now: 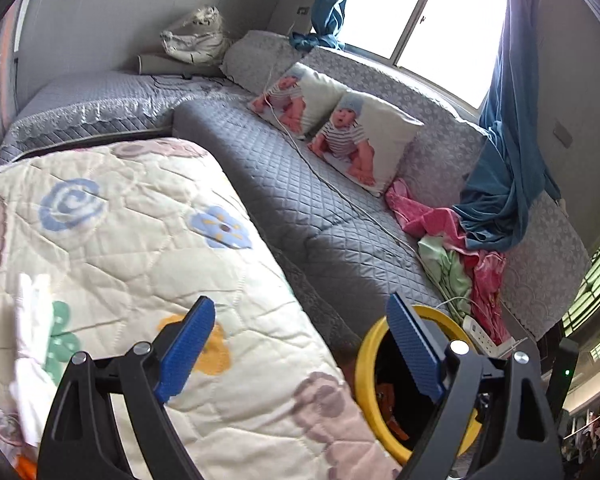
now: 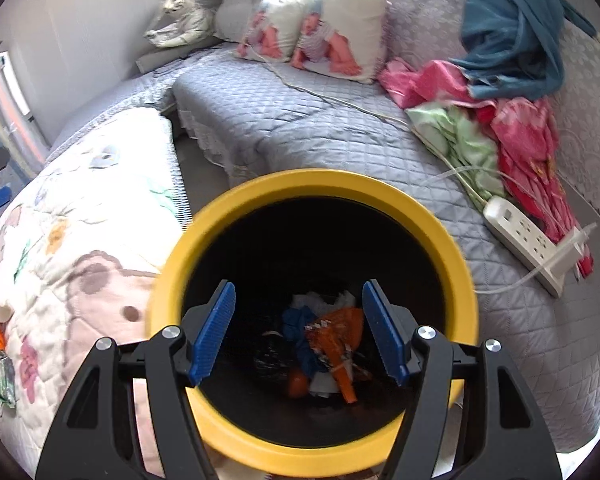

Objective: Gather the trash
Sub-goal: 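Move both open grippers back over the bed toward the white tissue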

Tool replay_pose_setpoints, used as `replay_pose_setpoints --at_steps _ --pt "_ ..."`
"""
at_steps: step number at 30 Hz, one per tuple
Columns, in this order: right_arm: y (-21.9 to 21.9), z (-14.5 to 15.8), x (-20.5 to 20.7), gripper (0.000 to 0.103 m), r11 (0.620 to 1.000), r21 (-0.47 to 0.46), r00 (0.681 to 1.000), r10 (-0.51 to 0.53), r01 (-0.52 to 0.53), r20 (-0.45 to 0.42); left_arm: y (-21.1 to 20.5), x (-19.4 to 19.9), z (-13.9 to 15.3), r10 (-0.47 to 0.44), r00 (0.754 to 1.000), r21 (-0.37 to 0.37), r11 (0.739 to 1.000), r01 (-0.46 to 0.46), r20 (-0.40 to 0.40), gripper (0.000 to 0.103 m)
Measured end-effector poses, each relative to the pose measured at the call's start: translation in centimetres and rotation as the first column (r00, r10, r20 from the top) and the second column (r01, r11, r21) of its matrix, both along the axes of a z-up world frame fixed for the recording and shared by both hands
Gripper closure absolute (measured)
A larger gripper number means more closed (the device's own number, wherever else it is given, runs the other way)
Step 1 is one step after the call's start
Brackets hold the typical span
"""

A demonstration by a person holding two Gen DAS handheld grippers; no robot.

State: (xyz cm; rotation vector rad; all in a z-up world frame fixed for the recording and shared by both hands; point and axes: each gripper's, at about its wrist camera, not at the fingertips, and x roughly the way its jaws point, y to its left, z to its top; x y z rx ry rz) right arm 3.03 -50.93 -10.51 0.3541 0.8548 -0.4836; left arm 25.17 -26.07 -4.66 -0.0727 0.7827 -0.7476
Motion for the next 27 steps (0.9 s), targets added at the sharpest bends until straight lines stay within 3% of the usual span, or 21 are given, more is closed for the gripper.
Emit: replay_pose_setpoints --at_steps 6,10,17,27 --pt "4.5 1.3 3.0 0.04 0.99 0.014 0.989 0.137 -0.138 0.057 10.3 1.6 1.5 0.133 0.988 0.048 0.989 -0.136 0.073 0.018" --pt "9.1 2.3 4.5 0.039 0.962 0.0 0.955 0.272 -0.274 0.118 15.6 3.0 1.4 0.226 0.97 0.086 0.969 -0.233 0.091 0.018" --pt "18.4 3.0 5.7 0.035 0.86 0.008 0.847 0.5 -0.51 0.181 21.1 4.4 -0.6 0.289 0.954 0.137 0.945 -0.297 0.078 0.018" --pt "31.7 1.3 5.4 0.022 0.696 0.072 0.697 0.698 -0.714 0.161 21.5 5.6 -3.9 0.28 0.959 0.167 0.945 -0.282 0.032 0.018"
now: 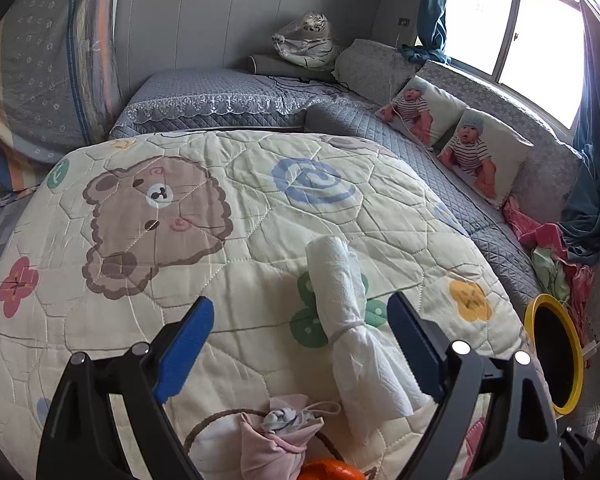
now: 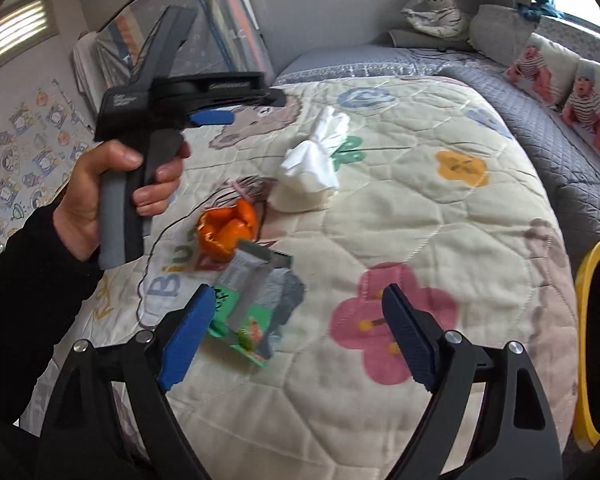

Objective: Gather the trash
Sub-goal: 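Move both open grippers back over the bed toward the white tissue, then close the left gripper on the white tissue while the right gripper grasps the orange peel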

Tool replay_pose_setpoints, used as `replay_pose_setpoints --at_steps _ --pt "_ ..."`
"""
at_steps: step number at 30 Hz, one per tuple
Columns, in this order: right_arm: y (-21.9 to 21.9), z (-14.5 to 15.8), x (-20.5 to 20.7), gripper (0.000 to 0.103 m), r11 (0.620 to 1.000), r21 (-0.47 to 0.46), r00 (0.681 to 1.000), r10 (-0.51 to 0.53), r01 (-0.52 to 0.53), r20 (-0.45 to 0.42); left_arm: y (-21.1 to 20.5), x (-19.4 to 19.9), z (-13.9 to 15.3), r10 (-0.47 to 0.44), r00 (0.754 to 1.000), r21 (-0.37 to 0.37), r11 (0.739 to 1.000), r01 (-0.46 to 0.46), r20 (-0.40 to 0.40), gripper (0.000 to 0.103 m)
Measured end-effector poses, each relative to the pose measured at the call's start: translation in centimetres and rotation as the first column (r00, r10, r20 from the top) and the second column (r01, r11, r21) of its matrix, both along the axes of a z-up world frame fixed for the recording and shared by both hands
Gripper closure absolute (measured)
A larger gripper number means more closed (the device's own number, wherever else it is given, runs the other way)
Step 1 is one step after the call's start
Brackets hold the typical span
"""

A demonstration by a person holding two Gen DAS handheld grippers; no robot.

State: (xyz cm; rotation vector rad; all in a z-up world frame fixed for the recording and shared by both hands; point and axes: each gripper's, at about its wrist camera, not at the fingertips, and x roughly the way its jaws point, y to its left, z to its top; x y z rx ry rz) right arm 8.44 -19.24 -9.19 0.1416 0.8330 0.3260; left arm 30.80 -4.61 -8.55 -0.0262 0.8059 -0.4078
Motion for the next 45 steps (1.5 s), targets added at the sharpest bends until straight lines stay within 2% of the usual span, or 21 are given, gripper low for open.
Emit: replay_pose_setpoints --at_steps 4,9,16,19,30,37,42,45 --pt "2.7 -0.8 0.1 0.022 0.998 -0.039 0.999 0.038 -0.039 -0.025 0.0 0.4 -0.6 -0.003 1.0 0.0 1.0 0.003 -0.013 0.018" --pt "4.0 -0.6 1.0 0.022 0.997 -0.064 0.999 0.041 -0.042 -0.019 0.6 1.1 -0.8 -0.003 1.0 -0.011 1.0 0.003 -0.018 0.018" --pt "6.4 -1.4 3.5 0.022 0.993 -0.081 0.996 0.08 -0.083 -0.042 -0.5 2.8 -1.8 -0.058 0.996 -0.009 0.998 0.058 -0.073 0.018" --pt "7.3 -1.7 4.5 0.022 0.991 -0.084 0.994 0.096 -0.101 -0.057 -1.4 3.2 -2.2 -0.084 0.993 0.015 0.996 0.086 -0.081 0.018" --pt "8.7 -2.7 7.7 0.023 0.988 -0.122 0.991 0.085 -0.097 -0.1 -2.7 4.6 -4.2 -0.113 0.985 0.046 0.992 0.12 -0.129 0.018" --pt "9.1 -3.0 8.6 0.03 0.988 -0.113 0.988 0.088 -0.102 -0.124 -3.5 5.1 -4.5 -0.135 0.98 0.072 0.987 0.147 -0.144 0.019" --pt "9.4 -3.1 9.2 0.038 0.987 -0.114 0.986 0.096 -0.111 -0.134 -4.3 5.2 -4.0 -0.16 0.976 0.073 0.982 0.172 -0.147 0.026" --pt "9.7 -3.2 9.3 0.045 0.986 -0.112 0.984 0.107 -0.123 -0.139 -5.2 5.2 -4.0 -0.169 0.976 0.121 0.975 0.186 -0.135 0.035"
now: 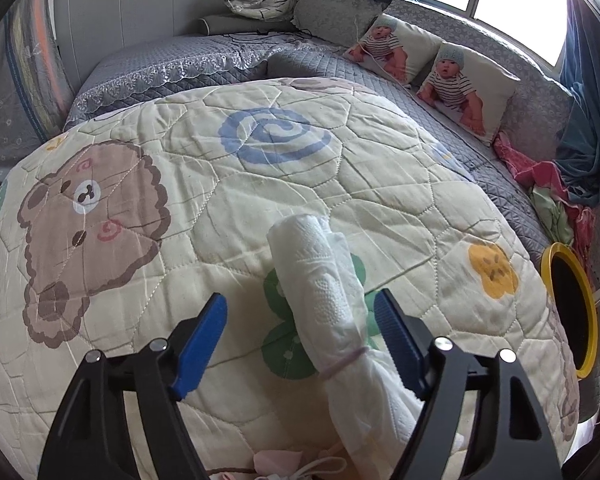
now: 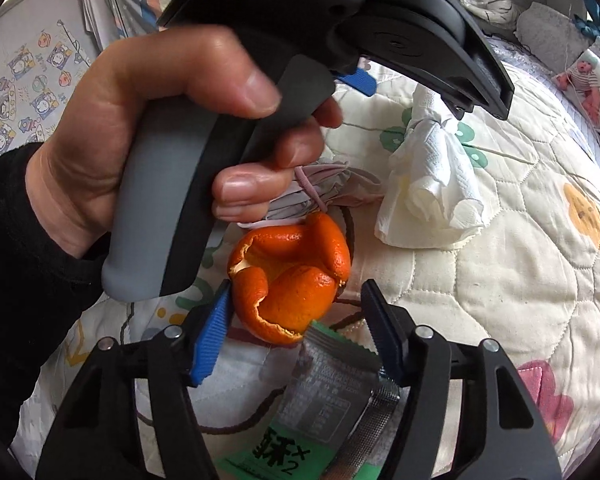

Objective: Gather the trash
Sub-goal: 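Close the left gripper on the white tissue while the right gripper grasps the orange peel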

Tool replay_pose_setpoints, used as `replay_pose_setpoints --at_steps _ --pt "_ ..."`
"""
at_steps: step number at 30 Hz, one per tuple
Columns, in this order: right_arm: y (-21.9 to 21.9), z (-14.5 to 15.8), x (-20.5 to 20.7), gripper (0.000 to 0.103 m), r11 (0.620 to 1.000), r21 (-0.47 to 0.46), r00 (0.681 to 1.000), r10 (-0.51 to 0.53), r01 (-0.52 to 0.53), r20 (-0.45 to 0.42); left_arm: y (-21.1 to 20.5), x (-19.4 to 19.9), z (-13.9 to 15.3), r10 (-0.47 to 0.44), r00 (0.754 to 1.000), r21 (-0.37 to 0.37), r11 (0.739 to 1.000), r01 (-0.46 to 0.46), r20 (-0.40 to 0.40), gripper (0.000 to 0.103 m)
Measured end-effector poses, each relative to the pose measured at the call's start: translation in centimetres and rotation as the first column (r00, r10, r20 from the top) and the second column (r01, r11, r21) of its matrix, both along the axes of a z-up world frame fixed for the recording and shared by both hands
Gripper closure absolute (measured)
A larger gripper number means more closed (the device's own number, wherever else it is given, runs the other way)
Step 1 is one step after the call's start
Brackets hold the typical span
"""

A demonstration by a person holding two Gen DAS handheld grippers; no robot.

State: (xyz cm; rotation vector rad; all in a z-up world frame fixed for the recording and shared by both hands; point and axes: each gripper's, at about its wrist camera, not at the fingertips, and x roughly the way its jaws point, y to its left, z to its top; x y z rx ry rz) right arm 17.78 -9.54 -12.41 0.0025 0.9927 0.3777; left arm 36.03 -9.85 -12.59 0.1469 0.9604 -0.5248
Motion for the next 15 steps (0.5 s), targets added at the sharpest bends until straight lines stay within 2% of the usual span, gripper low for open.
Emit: replay_pose_setpoints --at_steps 2,4,5,7,10,15 --pt "0.1 0.0 0.2 0.052 1.0 0.007 1.0 0.006 -0.006 -0.006 -0.6 0.1 -0.4 -0.012 1.0 0.018 1.0 0.013 -0.014 0.047" --pt "0.3 0.0 0.3 0.055 1.0 0.01 1.0 0.008 -0.008 -0.005 -1.2 0.1 -0.8 -0.026 0.999 0.031 0.999 0.027 -0.029 0.067" --pt "0.5 0.2 0.0 0.058 1.0 0.011 1.0 0.009 -0.009 -0.002 -1.6 0.0 -1.0 -0.039 0.999 0.031 0.999 0.04 -0.035 0.072" --pt "0.9 0.4 0.0 0.063 1.0 0.02 1.0 0.009 -0.01 0.006 -2.1 -0.2 -1.0 -0.048 0.999 0.047 0.998 0.049 -0.016 0.076" --pt "0.6 0.7 0.1 0.068 0.999 0.035 1.0 0.014 -0.014 0.012 -2.1 -0.3 -0.5 -0.055 0.998 0.029 0.998 0.056 -0.008 0.083" --pt "0.1 0.8 -0.1 0.071 0.999 0.046 1.0 0.013 -0.014 0.014 -0.9 0.2 0.2 -0.027 0.999 -0.014 1.0 0.027 -0.019 0.085"
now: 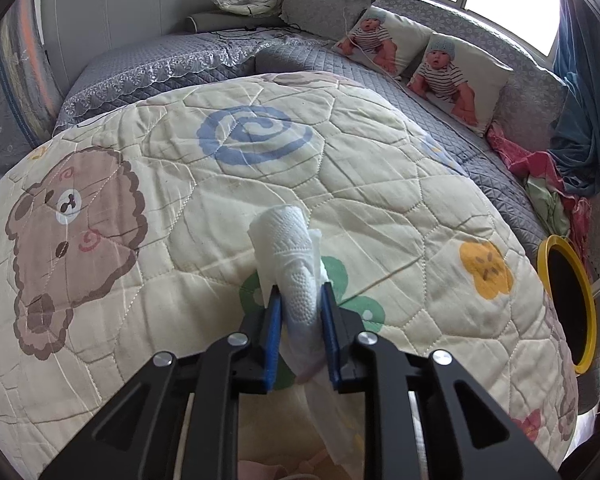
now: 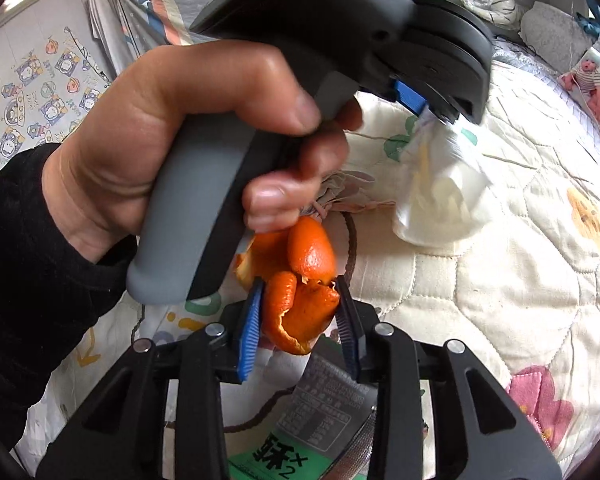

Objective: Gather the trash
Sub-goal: 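Close the left gripper on the white tissue while the right gripper grasps the orange peel, then carry the white tissue and orange peel with both grippers over the yellow bin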

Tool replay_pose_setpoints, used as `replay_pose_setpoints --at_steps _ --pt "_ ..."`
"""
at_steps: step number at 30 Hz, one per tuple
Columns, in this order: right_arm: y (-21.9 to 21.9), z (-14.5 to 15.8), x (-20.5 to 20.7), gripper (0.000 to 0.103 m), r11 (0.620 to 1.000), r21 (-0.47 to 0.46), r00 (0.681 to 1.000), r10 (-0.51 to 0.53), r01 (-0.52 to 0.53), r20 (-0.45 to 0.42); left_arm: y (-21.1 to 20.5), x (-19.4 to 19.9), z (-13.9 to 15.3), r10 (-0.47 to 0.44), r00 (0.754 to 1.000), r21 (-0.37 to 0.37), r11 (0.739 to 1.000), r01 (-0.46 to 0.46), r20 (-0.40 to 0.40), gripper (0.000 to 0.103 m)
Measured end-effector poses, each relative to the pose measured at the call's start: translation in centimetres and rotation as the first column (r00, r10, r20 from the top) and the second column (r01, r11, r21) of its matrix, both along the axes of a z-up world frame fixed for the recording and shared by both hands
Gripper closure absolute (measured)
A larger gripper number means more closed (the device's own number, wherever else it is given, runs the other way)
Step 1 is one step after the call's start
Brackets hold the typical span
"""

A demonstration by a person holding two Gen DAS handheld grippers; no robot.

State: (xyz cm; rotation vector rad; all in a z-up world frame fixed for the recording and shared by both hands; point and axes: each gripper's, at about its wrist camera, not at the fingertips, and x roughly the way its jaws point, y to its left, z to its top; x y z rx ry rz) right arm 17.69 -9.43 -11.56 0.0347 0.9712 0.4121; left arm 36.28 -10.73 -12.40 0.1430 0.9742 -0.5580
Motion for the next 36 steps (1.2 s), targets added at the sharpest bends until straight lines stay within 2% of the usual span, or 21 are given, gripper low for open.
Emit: replay_pose_setpoints --at_steps 14,26,29,36 --pt "-3.3 0.7 -2.6 0.072 1.0 -0.014 1.0 -0.025 0.026 0.013 4.6 0.0 3.7 0.107 0.993 -0.107 0.989 -0.103 0.039 0.086" --pt "-11.3 1.1 -6.8 0.072 0.98 -0.048 0.981 -0.189 0.191 0.041 7.3 -1.5 4.7 0.157 0.987 -0.126 0.981 -0.15 0.047 0.086" --pt "-13.6 2.2 -8.3 0.072 0.971 -0.042 0.969 -0.233 0.237 0.08 7.3 -2.2 5.4 0.157 0.986 -0.128 0.981 -0.148 0.062 0.086" --pt "-16.7 5.0 -8.9 0.072 0.948 -0.017 0.938 -0.312 0.318 0.15 6.6 -3.8 6.7 0.157 0.984 -0.134 0.98 -0.145 0.084 0.086"
